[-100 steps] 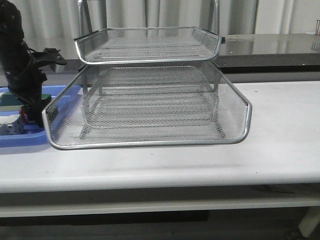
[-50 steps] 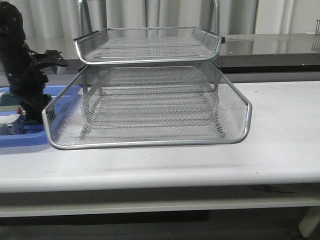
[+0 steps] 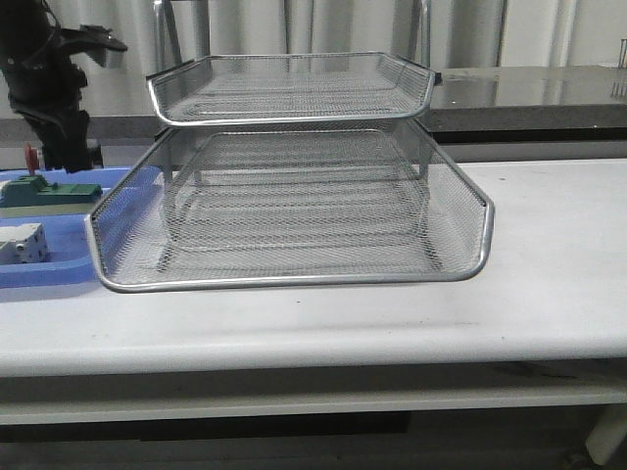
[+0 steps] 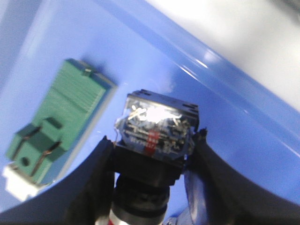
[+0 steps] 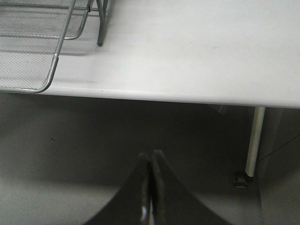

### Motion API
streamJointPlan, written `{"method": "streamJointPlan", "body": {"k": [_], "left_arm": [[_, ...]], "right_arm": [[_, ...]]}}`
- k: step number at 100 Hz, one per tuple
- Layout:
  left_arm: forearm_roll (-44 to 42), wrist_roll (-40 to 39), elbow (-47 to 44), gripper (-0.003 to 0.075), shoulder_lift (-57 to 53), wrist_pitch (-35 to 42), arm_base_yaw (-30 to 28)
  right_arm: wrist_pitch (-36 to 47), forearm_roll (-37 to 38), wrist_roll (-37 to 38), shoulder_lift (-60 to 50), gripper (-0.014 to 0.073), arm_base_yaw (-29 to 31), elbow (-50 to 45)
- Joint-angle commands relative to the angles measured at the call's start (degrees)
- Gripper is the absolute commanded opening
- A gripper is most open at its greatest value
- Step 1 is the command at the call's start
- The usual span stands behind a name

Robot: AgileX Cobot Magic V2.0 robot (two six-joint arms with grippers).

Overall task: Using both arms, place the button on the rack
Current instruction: 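Lift the red button and carry it over the pulled-out middle tray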

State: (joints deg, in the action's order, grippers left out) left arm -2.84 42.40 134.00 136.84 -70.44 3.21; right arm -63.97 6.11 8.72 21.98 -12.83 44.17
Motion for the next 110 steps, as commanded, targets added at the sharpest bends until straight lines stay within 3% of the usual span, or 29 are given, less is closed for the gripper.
{"method": "streamJointPlan", "body": {"k": [1,26,54,86,110], "left_arm": [[0.28,-2.53,2.73,-0.0021,-5.99,-2.32,0.21],[0.28,-6.63,0.92,-0.0021,-12.51,-2.32,0.71],[0.28,-7.0,-10.0,-0.0021,-25.03,-2.32,3.19],[2.17,-7.14,-24.17,-0.0021,-38.67,-2.32,9.01],[7.49,-7.14,-28.98,-0.0021,-41.1,-2.32,14.86]], "right_arm": [[3.65,0.88,-0.07,0.51,-0.0069,0.42,1.7],[3.65,0.88,-0.07,0.51,-0.0069,0.42,1.7],[3.65,0.88,-0.07,0.51,-0.0069,0.42,1.7],[3.65,0.88,-0.07,0.51,-0.0069,0.42,1.7],[3.65,0.88,-0.07,0.51,-0.0069,0.42,1.7]]}}
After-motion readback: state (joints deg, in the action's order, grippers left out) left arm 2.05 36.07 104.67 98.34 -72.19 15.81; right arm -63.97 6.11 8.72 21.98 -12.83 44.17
